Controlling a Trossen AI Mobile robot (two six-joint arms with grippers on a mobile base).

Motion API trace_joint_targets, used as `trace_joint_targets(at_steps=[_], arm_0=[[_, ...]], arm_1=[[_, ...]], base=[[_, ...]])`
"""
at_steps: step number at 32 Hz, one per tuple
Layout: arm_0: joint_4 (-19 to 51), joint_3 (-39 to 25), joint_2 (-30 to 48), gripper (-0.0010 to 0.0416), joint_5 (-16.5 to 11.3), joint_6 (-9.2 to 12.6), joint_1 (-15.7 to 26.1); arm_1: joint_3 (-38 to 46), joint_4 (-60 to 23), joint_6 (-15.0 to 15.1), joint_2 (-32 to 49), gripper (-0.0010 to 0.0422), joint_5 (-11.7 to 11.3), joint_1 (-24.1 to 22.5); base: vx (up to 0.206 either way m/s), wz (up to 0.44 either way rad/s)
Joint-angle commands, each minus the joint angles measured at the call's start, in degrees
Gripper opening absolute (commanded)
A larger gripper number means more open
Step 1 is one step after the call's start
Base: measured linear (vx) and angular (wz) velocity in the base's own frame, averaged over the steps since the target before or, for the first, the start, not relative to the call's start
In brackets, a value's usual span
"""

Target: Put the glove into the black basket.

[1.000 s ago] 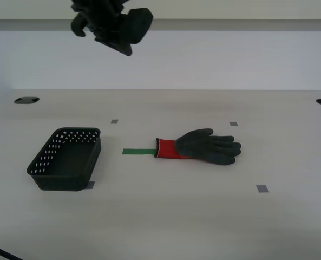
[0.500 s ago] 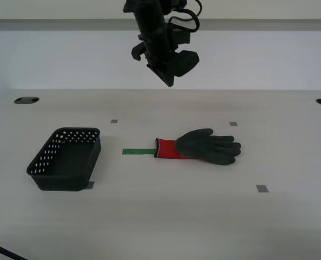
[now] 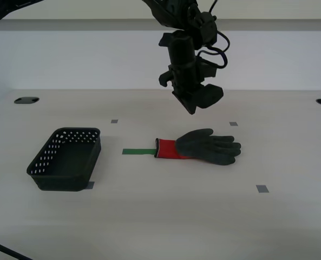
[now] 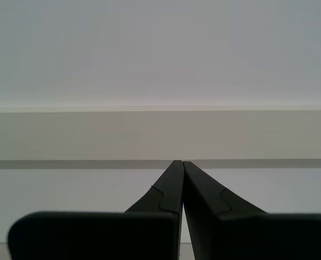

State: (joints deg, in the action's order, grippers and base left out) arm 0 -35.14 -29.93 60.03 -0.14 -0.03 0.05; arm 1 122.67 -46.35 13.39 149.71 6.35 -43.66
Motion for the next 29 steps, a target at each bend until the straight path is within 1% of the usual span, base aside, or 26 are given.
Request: trace_joint_targets(at_steps=[1,3,8,9,10,11,13,14,15,16,17,19,25,29], arm_0=[[0.0,-0.1,0.0,0.0001,0.0,0.0,0.0],[0.1,-0.1,0.0,0.0001,0.0,0.0,0.0],[0.1,-0.1,0.0,0.0000,0.0,0.0,0.0],[0.1,-0.1,0.0,0.0001,0.0,0.0,0.0],[0.1,-0.1,0.0,0.0001,0.0,0.0,0.0],[0.1,-0.1,0.0,0.0000,0.0,0.0,0.0],[0.2,-0.1,0.0,0.0001,0.0,0.0,0.0],[0.2,-0.1,0.0,0.0001,0.0,0.0,0.0],[0.2,-0.1,0.0,0.0001,0.0,0.0,0.0],[0.2,-0.1,0.0,0.0001,0.0,0.0,0.0],[0.2,-0.1,0.0,0.0000,0.0,0.0,0.0],[0.2,-0.1,0.0,0.0001,0.0,0.0,0.0],[0.6,-0.1,0.0,0.0001,0.0,0.0,0.0],[0.7,-0.1,0.0,0.0001,0.0,0.0,0.0]], arm_1=[[-0.6,0.3,0.3,0.0,0.0000,0.8,-1.4],[-0.6,1.4,1.3,0.0,-0.0001,3.7,-2.5],[-0.9,3.3,1.1,0.0,-0.0001,3.4,-4.0],[-1.0,3.5,0.4,0.0,-0.0001,4.0,-4.1],[-1.7,4.5,-0.5,0.0,-0.0001,5.5,-4.1],[-2.1,5.2,-1.0,0.0,-0.0001,6.1,-4.1],[-3.3,7.0,-2.7,0.0,-0.0001,6.1,-4.0],[-4.3,8.0,-3.5,0.0,-0.0001,5.0,-4.0],[-5.5,8.6,-4.0,0.0,-0.0001,2.4,-4.0],[-6.2,8.7,-3.9,0.0,-0.0001,0.7,-4.0],[-7.5,9.0,-3.9,0.0,-0.0001,-2.5,-4.0],[-9.2,9.4,-4.0,0.0,-0.0001,-5.1,-3.9],[-13.4,14.4,-3.9,0.0,0.0000,-5.3,-3.7],[-13.7,14.4,-3.7,0.0,0.0001,-5.3,-3.7]], base=[[0.000,0.000],[0.000,0.000],[0.000,0.000],[0.000,0.000],[0.000,0.000],[0.000,0.000],[0.000,0.000],[0.000,0.000],[0.000,0.000],[0.000,0.000],[0.000,0.000],[0.000,0.000],[0.000,0.000],[0.000,0.000]])
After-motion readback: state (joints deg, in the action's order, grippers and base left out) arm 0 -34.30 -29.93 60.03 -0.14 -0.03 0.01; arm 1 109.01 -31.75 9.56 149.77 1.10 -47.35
